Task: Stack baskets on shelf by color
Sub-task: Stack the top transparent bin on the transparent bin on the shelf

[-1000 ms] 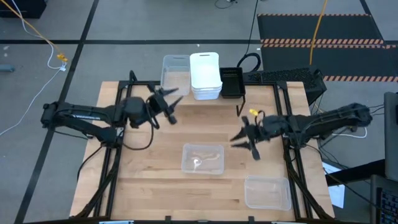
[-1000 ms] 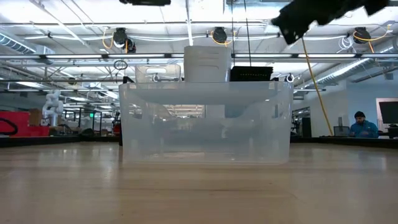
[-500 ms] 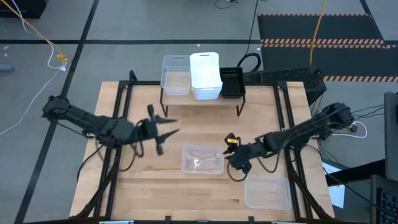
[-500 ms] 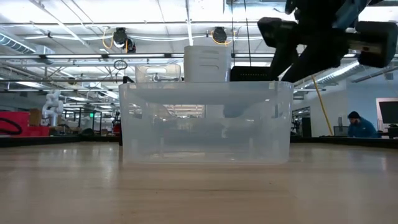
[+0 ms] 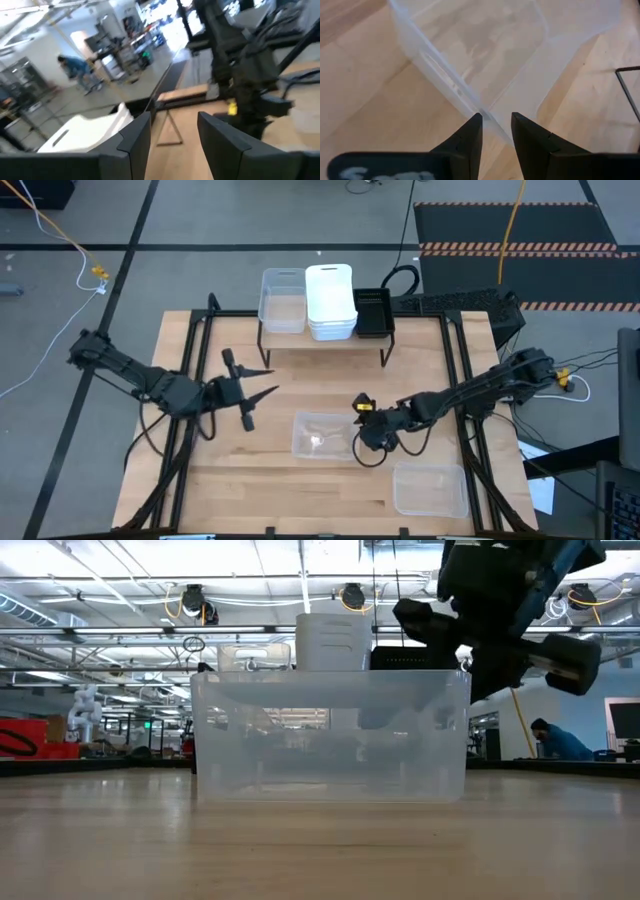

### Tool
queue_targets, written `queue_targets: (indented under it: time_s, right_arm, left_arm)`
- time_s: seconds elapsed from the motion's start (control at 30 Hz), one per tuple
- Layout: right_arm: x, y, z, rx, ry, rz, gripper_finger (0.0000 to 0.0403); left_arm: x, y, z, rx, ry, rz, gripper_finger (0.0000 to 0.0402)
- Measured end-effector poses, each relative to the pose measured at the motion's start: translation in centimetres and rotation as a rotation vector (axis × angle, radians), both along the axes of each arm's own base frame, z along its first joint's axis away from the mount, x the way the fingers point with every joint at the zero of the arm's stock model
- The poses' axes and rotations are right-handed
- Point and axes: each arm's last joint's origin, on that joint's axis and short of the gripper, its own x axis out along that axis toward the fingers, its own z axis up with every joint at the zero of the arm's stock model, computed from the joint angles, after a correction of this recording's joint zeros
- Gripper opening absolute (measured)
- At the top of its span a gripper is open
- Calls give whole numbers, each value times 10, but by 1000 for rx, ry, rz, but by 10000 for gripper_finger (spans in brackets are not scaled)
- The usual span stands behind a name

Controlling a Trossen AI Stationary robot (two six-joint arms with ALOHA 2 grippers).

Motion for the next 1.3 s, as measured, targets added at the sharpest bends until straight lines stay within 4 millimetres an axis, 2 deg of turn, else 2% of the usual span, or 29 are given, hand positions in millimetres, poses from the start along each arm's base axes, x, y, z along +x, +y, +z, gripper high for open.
queue_targets:
  time_s: [0.1, 0.27, 0.5, 0.63, 0.77, 1.0, 1.13, 1.3]
  right_arm:
    - [4, -2, -2, 25, -10, -22, 75]
    - [9, 2, -2, 127, -48, -11, 9]
    - [13, 23, 9, 297, -102, -1, 3]
    - [23, 37, 34, 390, -169, 5, 3]
    - [33, 42, 62, 494, -237, -52, 2]
    - [50, 27, 96, 552, -343, -121, 1]
    - [62, 17, 115, 545, -401, -131, 1]
    - [80, 3, 151, 501, -493, -127, 1]
  left_arm:
    - [7, 6, -4, 10, 21, 41, 165]
    - [21, 12, -14, 26, 65, 90, 165]
    - [27, 12, -19, 31, 85, 97, 165]
    - [28, 12, -17, 39, 72, 96, 165]
    - [28, 12, -13, 74, 49, 93, 165]
    - [27, 15, -9, 138, 44, 201, 165]
    - [25, 21, -5, 152, 34, 326, 165]
    - [10, 29, 6, 125, 1, 556, 165]
